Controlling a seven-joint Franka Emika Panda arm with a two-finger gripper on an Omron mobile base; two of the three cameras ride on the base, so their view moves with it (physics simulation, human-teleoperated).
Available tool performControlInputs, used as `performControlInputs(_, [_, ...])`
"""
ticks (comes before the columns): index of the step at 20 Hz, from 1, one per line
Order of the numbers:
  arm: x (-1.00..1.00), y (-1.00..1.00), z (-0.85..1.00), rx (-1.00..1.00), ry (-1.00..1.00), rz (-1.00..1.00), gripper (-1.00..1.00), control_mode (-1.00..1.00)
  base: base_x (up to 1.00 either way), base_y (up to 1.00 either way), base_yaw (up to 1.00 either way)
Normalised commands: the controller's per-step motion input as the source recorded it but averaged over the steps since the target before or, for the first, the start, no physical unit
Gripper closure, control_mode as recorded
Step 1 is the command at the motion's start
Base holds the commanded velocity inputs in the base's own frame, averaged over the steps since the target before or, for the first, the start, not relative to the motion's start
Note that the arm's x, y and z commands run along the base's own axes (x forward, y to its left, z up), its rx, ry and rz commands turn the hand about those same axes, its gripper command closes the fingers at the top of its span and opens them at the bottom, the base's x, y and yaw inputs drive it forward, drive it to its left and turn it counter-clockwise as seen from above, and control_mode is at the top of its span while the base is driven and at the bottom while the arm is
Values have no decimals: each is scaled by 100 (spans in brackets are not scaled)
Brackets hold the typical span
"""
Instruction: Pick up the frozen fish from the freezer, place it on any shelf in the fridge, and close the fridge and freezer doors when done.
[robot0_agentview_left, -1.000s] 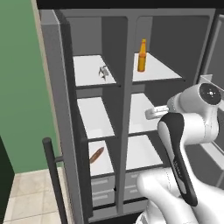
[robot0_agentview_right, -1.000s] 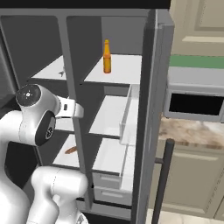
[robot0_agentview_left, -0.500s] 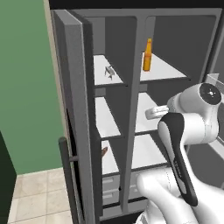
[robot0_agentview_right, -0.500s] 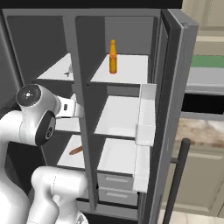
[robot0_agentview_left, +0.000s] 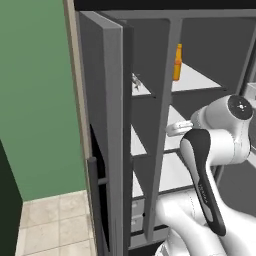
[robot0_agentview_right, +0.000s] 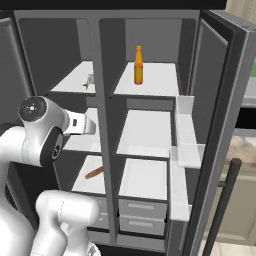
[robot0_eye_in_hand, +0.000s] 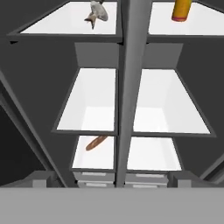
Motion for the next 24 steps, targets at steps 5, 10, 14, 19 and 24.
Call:
performControlInputs(5, [0, 0, 0, 0, 0, 0, -100, 100, 39, 34, -4])
performControlInputs(10, [0, 0, 0, 0, 0, 0, -100, 100, 60, 11, 0])
performControlInputs(14, [0, 0, 0, 0, 0, 0, -100, 100, 54, 0, -1])
performControlInputs(19, [0, 0, 0, 0, 0, 0, -100, 100, 54, 0, -3])
performControlInputs(24, [43, 6, 60, 2, -5, -10, -100, -100, 0, 0, 0])
